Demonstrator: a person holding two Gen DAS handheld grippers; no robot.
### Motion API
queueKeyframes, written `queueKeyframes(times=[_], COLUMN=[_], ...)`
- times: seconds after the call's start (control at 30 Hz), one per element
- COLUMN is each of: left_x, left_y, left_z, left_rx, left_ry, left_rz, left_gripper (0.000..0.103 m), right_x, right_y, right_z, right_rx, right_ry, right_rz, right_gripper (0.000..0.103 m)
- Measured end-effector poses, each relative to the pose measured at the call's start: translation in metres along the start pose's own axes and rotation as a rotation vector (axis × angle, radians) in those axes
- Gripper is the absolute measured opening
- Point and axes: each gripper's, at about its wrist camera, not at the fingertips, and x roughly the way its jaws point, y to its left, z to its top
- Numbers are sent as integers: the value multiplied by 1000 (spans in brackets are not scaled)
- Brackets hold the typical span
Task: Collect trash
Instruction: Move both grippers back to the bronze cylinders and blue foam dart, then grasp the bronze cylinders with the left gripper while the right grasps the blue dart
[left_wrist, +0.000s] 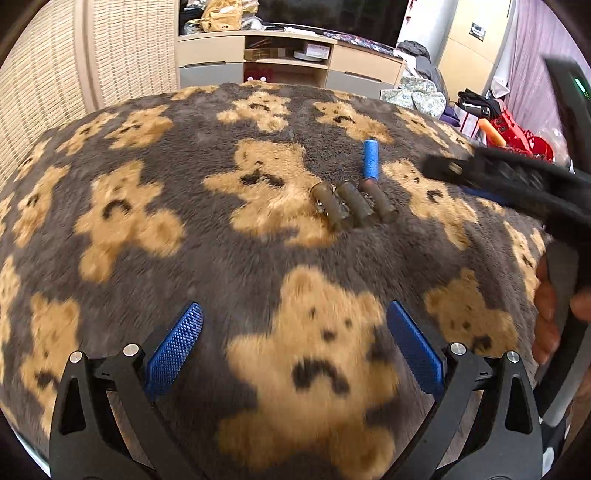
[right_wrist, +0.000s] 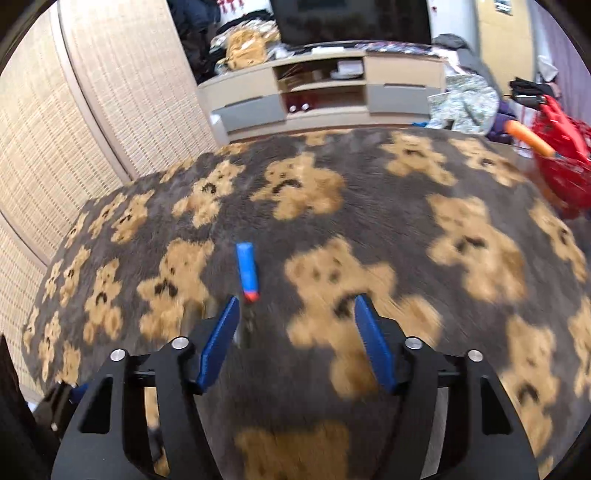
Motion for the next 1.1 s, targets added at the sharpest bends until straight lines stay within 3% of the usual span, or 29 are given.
queueKeyframes(times=[0.27, 0.33, 0.93, 1.1], left_x=[22, 24, 57, 65], left_y=[-4, -4, -45, -49], left_z=[24, 29, 67, 70], left_rx=[28, 29, 45, 57], left_ry=[-5, -9, -5, 13], left_rz=[0, 2, -16, 5], left_gripper=[95, 95, 94, 80], right_x=[49, 57, 17, 4], right_y=[19, 25, -25, -31], right_z=[27, 29, 41, 31], right_rx=[-64, -98, -77, -75], right_ry=[59, 79, 0, -6], right_rz=[46, 37, -6, 22], right_gripper=[37, 17, 15, 15])
